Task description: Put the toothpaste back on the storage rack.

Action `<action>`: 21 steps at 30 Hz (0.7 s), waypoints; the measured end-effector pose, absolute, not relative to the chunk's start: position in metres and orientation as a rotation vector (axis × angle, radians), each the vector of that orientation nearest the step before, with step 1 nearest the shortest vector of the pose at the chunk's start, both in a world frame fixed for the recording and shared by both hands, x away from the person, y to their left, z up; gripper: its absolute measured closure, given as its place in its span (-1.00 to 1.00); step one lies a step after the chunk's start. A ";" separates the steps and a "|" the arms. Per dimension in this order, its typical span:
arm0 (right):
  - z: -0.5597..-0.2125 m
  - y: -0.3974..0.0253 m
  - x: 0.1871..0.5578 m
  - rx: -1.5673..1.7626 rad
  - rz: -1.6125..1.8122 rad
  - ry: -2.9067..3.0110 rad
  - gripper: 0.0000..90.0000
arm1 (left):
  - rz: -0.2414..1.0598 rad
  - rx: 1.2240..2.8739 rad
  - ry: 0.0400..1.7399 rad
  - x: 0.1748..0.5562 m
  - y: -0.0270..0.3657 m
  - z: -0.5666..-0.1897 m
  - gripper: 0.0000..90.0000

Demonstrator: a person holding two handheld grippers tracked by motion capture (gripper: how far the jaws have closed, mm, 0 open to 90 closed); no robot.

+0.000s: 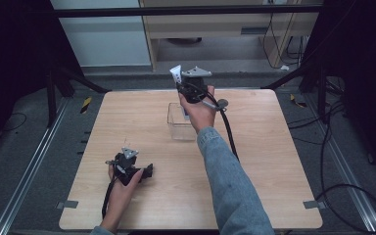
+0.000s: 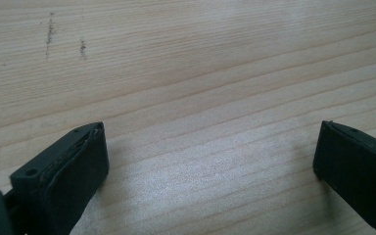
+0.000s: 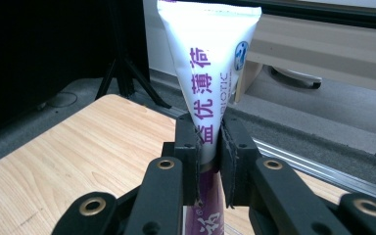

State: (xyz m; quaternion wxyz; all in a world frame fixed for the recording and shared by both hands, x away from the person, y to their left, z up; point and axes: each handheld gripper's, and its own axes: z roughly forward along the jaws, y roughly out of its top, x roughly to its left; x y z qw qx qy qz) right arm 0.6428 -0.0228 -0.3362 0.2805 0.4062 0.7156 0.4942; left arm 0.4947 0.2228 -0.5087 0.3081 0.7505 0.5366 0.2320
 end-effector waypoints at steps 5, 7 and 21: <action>-0.341 -0.023 0.644 1.091 1.307 1.934 0.76 | 0.613 1.985 1.418 0.495 0.223 -0.509 -1.00; -0.343 -0.022 0.644 1.095 1.305 1.936 0.76 | 0.614 1.985 1.418 0.495 0.223 -0.509 -1.00; -0.357 -0.023 0.642 1.112 1.279 1.964 0.77 | 0.614 1.984 1.418 0.495 0.223 -0.509 -1.00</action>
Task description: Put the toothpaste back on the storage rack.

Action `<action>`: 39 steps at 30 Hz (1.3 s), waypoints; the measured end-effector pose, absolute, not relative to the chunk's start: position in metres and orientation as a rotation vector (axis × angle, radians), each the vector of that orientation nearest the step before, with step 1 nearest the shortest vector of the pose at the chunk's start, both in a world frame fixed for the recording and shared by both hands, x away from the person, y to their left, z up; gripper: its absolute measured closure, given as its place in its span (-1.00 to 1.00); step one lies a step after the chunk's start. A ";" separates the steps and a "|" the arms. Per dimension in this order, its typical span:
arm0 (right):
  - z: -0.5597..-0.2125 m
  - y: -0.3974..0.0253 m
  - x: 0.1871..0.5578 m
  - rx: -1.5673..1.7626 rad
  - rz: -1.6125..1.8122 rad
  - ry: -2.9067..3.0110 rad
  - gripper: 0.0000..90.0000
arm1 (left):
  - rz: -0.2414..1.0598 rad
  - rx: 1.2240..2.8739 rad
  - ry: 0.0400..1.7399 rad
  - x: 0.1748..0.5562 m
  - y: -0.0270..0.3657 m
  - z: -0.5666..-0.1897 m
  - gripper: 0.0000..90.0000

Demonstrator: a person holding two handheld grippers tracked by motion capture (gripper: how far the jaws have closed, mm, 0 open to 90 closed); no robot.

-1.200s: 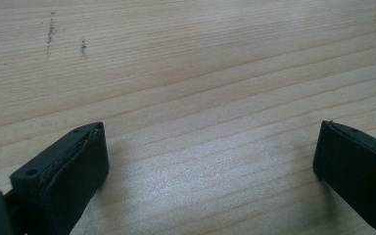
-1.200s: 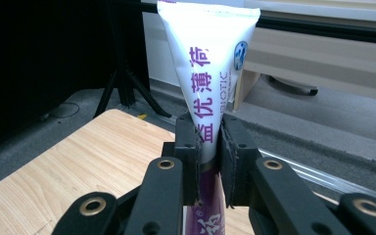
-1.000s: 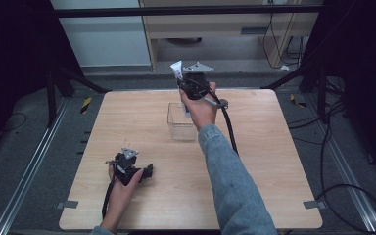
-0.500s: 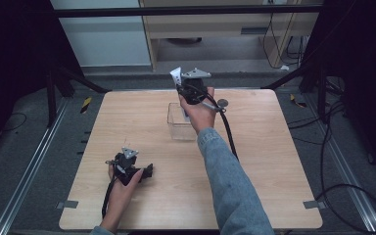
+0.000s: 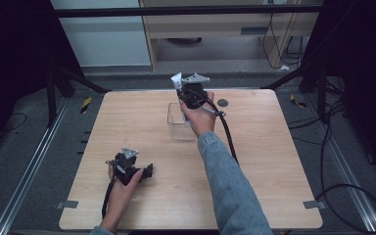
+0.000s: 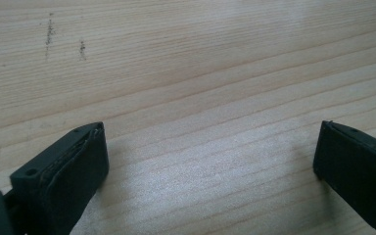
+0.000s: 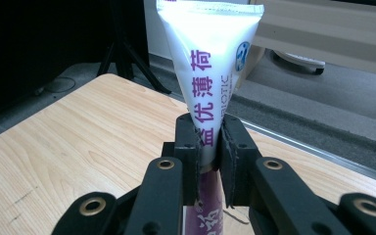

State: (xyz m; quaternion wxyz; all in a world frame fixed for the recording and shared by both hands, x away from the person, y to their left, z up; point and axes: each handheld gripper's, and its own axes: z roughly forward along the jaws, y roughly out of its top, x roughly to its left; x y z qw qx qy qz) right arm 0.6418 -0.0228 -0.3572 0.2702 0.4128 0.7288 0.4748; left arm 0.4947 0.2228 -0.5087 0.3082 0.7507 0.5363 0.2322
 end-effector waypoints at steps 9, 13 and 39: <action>-0.367 -0.024 0.641 1.120 1.254 1.986 0.77 | 0.614 1.985 1.418 0.495 0.223 -0.509 -1.00; -0.371 -0.023 0.640 1.119 1.248 1.995 0.77 | 0.614 1.985 1.418 0.495 0.223 -0.509 -1.00; -0.389 -0.015 0.633 1.097 1.195 2.064 0.77 | 0.614 1.985 1.415 0.495 0.223 -0.509 -1.00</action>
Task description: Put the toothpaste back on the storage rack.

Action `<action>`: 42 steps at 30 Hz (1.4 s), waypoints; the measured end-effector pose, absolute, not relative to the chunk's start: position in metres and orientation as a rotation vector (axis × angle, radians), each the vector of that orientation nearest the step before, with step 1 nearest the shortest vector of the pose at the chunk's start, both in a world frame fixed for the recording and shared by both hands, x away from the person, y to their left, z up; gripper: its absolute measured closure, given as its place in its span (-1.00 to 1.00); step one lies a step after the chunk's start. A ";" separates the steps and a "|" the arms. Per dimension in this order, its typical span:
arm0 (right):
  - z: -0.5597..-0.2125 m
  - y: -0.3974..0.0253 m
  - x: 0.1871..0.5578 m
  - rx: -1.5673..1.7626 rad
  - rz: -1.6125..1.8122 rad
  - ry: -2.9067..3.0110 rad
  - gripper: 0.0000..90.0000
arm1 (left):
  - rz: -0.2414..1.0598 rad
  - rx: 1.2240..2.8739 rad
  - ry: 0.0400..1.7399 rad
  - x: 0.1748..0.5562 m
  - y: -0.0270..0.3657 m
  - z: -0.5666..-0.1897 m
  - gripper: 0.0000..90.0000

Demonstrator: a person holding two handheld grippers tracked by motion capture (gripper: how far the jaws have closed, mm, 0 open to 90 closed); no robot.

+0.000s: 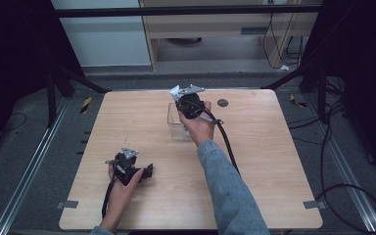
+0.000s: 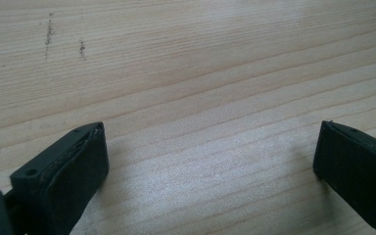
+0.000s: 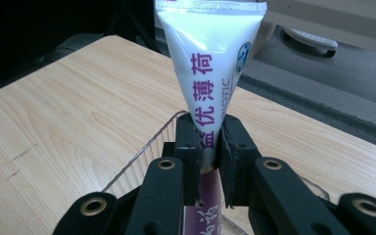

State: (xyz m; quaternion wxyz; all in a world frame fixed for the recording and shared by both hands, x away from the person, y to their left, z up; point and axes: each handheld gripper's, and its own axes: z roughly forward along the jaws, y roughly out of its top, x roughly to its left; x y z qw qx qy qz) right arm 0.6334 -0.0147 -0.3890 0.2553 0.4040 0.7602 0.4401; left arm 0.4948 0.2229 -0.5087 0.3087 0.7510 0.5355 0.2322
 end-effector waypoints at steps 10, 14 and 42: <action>-0.391 -0.012 0.633 1.096 1.190 2.073 0.77 | 0.613 1.985 1.415 0.495 0.223 -0.509 -1.00; -0.392 -0.013 0.632 1.097 1.189 2.075 0.77 | 0.613 1.986 1.414 0.495 0.223 -0.509 -1.00; -0.396 -0.012 0.634 1.092 1.167 2.106 0.77 | 0.612 1.988 1.411 0.495 0.223 -0.509 -1.00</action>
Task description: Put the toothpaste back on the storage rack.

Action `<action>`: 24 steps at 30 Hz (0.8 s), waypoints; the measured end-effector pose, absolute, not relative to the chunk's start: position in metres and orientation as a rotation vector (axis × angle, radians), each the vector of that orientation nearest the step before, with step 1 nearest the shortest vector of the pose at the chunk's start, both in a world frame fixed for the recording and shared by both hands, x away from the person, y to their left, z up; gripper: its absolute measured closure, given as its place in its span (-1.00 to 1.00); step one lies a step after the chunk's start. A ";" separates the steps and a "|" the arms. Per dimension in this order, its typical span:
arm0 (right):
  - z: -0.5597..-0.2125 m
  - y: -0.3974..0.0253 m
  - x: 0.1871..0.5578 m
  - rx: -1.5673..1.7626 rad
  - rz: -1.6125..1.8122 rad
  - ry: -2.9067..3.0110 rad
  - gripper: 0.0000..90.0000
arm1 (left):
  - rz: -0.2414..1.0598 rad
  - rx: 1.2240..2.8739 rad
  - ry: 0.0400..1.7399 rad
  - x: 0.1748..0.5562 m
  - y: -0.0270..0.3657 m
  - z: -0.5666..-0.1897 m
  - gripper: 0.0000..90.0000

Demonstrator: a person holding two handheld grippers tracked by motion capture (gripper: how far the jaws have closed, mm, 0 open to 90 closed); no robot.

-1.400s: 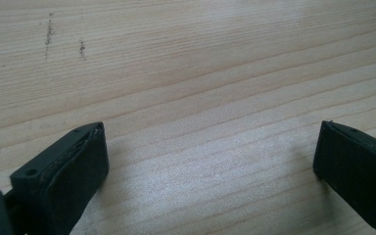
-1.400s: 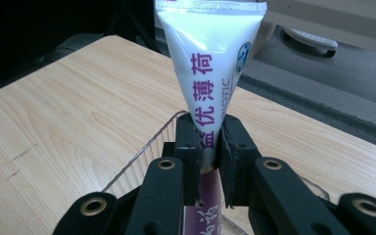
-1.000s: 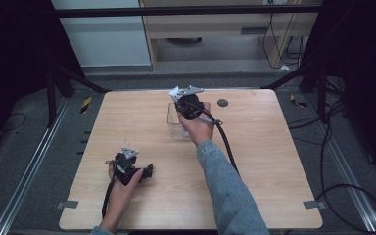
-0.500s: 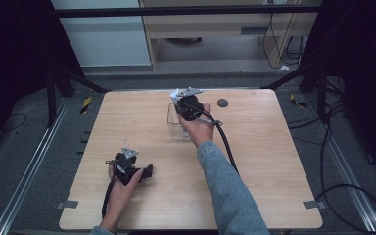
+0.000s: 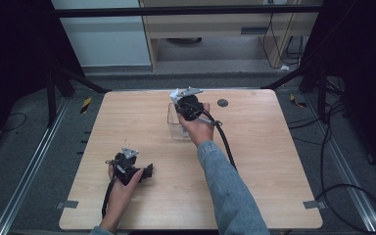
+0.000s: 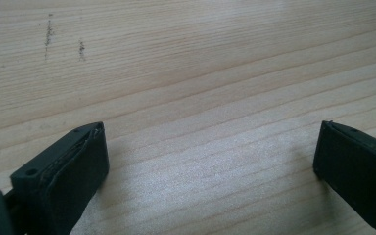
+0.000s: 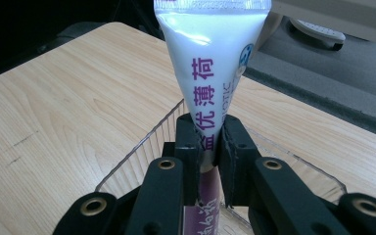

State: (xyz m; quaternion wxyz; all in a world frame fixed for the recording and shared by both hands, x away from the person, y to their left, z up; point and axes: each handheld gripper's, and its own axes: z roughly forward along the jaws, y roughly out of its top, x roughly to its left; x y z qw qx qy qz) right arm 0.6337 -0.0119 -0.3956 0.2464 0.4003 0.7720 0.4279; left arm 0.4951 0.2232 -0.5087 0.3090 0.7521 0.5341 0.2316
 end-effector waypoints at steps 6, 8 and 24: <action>-0.395 -0.010 0.635 1.086 1.165 2.120 0.77 | 0.611 1.987 1.412 0.495 0.223 -0.509 -1.00; -0.395 -0.009 0.636 1.086 1.162 2.124 0.77 | 0.611 1.987 1.412 0.495 0.223 -0.509 -1.00; -0.394 0.002 0.642 1.059 1.120 2.168 0.76 | 0.611 1.989 1.410 0.495 0.223 -0.509 -1.00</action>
